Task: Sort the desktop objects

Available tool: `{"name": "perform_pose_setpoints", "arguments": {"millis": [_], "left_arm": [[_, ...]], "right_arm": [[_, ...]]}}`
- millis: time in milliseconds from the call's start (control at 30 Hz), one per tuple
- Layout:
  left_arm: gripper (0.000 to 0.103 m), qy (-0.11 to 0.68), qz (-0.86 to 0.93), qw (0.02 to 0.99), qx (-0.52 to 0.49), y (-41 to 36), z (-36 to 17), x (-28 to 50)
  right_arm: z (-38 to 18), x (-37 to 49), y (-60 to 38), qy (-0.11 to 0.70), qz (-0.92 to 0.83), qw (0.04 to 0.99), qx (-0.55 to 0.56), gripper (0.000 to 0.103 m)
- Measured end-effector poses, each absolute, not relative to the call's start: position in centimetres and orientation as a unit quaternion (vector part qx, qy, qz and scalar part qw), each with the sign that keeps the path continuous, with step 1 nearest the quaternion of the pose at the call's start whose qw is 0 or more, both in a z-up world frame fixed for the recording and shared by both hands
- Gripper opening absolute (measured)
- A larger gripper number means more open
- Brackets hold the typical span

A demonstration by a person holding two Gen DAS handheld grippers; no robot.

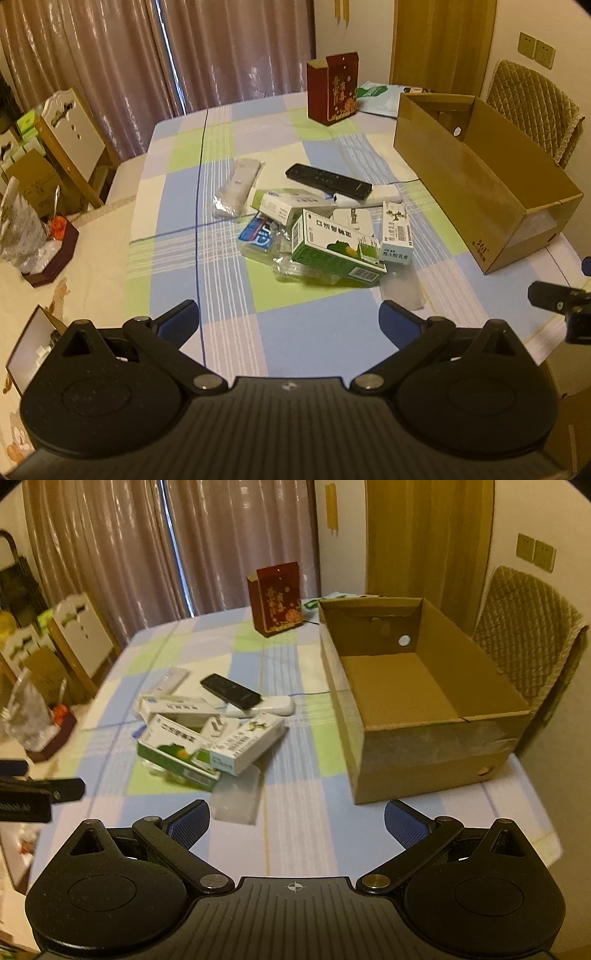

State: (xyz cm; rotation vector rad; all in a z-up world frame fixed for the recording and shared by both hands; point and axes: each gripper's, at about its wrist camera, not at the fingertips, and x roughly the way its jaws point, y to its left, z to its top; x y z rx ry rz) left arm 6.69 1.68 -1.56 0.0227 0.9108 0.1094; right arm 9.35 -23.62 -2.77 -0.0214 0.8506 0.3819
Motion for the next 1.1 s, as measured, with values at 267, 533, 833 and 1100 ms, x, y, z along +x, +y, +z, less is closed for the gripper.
{"name": "perform_pose_setpoints", "arguments": {"millis": [267, 533, 833, 1100], "left_arm": [[0.102, 0.438, 0.068, 0.896, -0.009, 2.8, -2.5, 7.6], [0.102, 0.414, 0.029, 0.91, 0.008, 2.8, -2.5, 8.9], [0.099, 0.39, -0.04, 0.916, 0.089, 1.0, -3.0, 10.8], [0.099, 0.396, -0.094, 0.897, 0.175, -1.0, -4.3, 12.8]], "right_arm": [[-4.3, 12.1, -23.9, 0.438, 0.209, 0.874, 0.004, 0.103], [-5.6, 15.2, -24.8, 0.468, 0.235, 0.852, -0.01, 0.103], [-6.5, 18.0, -26.8, 0.486, 0.269, 0.831, -0.02, 0.103], [-8.2, 19.9, -29.8, 0.517, 0.245, 0.82, -0.009, 0.103]]}}
